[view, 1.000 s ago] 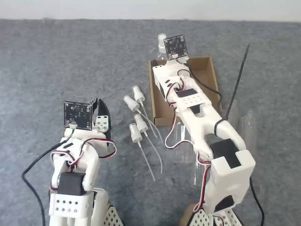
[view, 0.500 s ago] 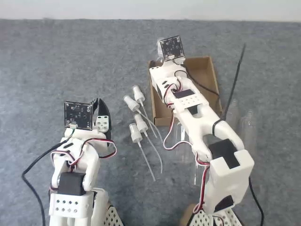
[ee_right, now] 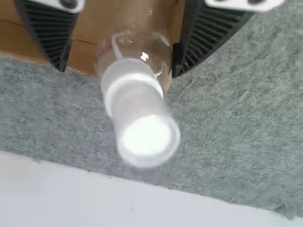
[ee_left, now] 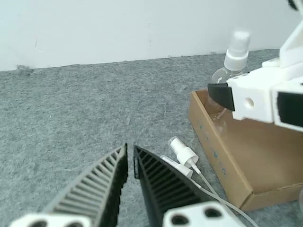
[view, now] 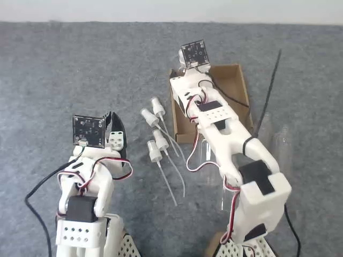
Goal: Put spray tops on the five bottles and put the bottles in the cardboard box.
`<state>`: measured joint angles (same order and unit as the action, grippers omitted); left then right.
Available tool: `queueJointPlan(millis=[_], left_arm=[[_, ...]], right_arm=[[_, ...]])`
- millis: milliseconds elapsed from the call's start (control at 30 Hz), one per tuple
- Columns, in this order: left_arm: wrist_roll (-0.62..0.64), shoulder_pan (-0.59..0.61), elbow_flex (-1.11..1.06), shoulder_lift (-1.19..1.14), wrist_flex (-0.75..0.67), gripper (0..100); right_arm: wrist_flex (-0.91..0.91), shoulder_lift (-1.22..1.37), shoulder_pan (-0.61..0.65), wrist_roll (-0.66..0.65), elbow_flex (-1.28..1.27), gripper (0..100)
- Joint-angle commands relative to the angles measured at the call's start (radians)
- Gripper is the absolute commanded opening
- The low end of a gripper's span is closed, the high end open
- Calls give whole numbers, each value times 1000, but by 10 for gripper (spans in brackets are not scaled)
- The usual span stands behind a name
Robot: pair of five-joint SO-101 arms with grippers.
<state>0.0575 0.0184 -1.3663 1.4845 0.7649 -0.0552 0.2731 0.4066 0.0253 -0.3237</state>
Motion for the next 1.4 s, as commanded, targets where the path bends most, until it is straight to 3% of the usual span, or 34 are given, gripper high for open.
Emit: queueJointPlan(millis=[0, 300, 767, 1000, 1233, 1367], left_arm=[[5, 0, 10, -9, -28, 12], [5, 0, 10, -9, -28, 12], [5, 0, 10, -9, -28, 12], [5, 0, 10, -9, -28, 12], [5, 0, 4, -9, -28, 12], [5, -2, 2, -9, -28, 12]], right_arm=[[-38, -150, -2, 9, 78, 279], [-202, -357, -2, 9, 78, 279], [-644, -713, -4, 8, 72, 278], [-920, -848, -5, -137, 71, 278], [-1205, -1013, -156, -350, 71, 279], [-1290, -1029, -312, -379, 71, 281]])
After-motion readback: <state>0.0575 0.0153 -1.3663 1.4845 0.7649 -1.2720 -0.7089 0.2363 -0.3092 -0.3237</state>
